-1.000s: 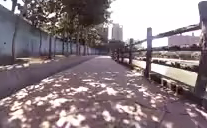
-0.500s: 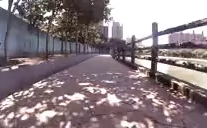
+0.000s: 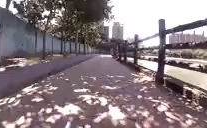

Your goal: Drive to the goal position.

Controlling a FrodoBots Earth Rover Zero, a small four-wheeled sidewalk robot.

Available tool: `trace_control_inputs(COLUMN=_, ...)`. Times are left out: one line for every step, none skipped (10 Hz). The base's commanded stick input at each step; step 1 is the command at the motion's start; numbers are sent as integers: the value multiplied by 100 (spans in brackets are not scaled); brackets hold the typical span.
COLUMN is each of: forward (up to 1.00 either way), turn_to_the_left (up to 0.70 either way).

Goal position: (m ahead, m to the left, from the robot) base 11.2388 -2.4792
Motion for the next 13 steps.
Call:
trace_control_inputs(forward=70, turn_to_the_left=0)
trace_control_inputs(forward=70, turn_to_the_left=0)
trace_control_inputs(forward=70, turn_to_the_left=0)
trace_control_inputs(forward=70, turn_to_the_left=0)
trace_control_inputs(forward=70, turn_to_the_left=0)
trace_control_inputs(forward=70, turn_to_the_left=0)
trace_control_inputs(forward=70, turn_to_the_left=0)
trace_control_inputs(forward=70, turn_to_the_left=0)
trace_control_inputs(forward=70, turn_to_the_left=0)
trace_control_inputs(forward=70, turn_to_the_left=0)
trace_control_inputs(forward=70, turn_to_the_left=0)
trace_control_inputs(forward=70, turn_to_the_left=0)
trace_control_inputs(forward=70, turn_to_the_left=0)
